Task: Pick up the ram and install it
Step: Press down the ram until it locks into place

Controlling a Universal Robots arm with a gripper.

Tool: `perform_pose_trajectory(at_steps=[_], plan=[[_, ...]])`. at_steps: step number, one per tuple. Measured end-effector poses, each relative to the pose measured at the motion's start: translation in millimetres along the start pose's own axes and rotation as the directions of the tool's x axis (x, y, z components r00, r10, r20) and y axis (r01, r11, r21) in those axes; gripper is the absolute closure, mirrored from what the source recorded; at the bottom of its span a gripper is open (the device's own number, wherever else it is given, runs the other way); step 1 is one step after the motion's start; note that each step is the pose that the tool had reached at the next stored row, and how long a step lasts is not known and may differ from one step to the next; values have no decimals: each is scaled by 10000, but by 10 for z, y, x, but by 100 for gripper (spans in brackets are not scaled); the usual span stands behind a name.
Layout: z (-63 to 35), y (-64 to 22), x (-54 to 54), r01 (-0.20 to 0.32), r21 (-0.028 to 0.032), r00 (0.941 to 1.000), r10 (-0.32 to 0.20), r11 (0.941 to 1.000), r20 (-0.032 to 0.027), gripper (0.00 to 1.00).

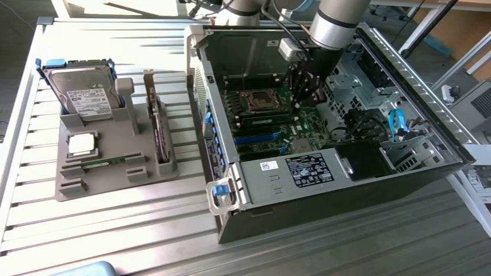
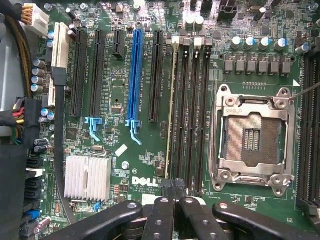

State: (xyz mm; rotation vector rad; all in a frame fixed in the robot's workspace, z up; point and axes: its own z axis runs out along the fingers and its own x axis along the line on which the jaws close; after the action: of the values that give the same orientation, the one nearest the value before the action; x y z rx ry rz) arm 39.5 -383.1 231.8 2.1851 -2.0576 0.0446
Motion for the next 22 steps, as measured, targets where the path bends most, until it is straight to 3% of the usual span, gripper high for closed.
perform_pose_trajectory(at_steps=[7,8,9,13,17,22], plan=[[40,-3,-3,1,-6,10000,-2,10000,-48,89],[41,-2,-6,-6,-9,9999,6,10000,-113,89],[35,-2,-5,-7,-6,9999,7,10000,-137,89],[-131,13,14,-9,6,9999,10,10000,-164,89],[-217,20,24,-17,-1,9996,17,10000,-265,89],[-340,30,38,-20,-4,9995,20,10000,-304,89]])
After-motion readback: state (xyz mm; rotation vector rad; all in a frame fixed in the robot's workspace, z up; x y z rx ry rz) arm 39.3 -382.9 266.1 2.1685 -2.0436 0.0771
